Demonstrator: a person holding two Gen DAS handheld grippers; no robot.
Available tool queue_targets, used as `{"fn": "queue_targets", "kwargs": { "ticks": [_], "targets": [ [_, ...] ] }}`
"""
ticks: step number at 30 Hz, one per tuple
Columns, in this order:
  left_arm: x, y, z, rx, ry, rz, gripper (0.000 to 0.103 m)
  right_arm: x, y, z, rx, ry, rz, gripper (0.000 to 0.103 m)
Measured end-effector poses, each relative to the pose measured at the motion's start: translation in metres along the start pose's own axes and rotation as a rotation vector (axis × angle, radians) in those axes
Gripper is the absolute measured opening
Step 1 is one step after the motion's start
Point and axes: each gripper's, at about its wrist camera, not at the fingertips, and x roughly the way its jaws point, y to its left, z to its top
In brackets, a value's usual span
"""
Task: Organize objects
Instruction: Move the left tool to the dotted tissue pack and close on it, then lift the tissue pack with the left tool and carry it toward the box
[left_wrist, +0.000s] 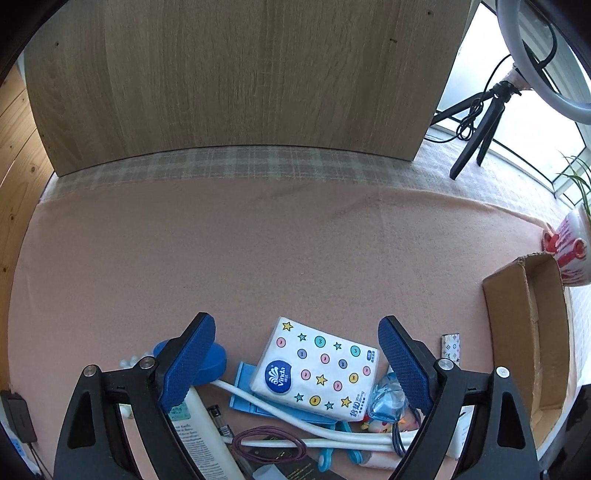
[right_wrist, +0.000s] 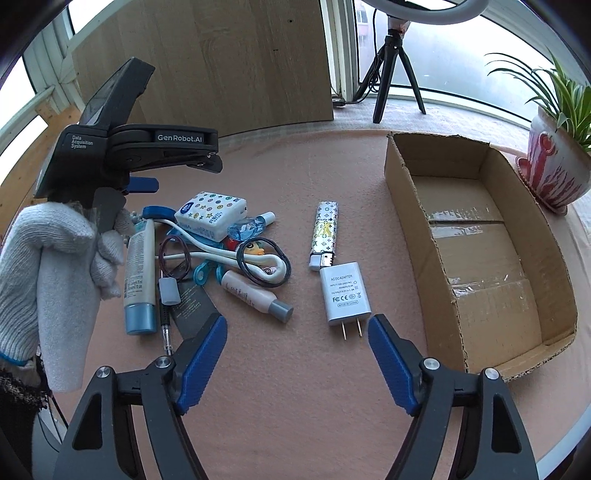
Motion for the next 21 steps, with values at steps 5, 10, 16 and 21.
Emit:
{"fn": "queue_targets", "kwargs": {
  "ticks": [5, 10, 16, 21],
  "targets": [
    [0.028, -0.006, -0.004, 0.013, 0.088, -0.012, 0.068, -0.001, -0.007, 0.0, 0.014, -0.001, -0.001, 0.075],
    [0.037, -0.008, -0.013, 0.022, 0.107, -0.042, 0.061, -0.004, -0.014, 0.0, 0.03, -0.005, 0.001, 0.075],
    [0.035, -0.002, -0.025, 0.002, 0.125, -0.102, 0.061, -0.006, -0.018, 0.002, 0.049, -0.011, 0.011, 0.075],
    [0.027, -0.004, -0.044, 0.042, 0.138, -0.127, 0.061, -0.006, -0.017, 0.003, 0.039, -0.012, 0.01, 0.075]
  ]
}}
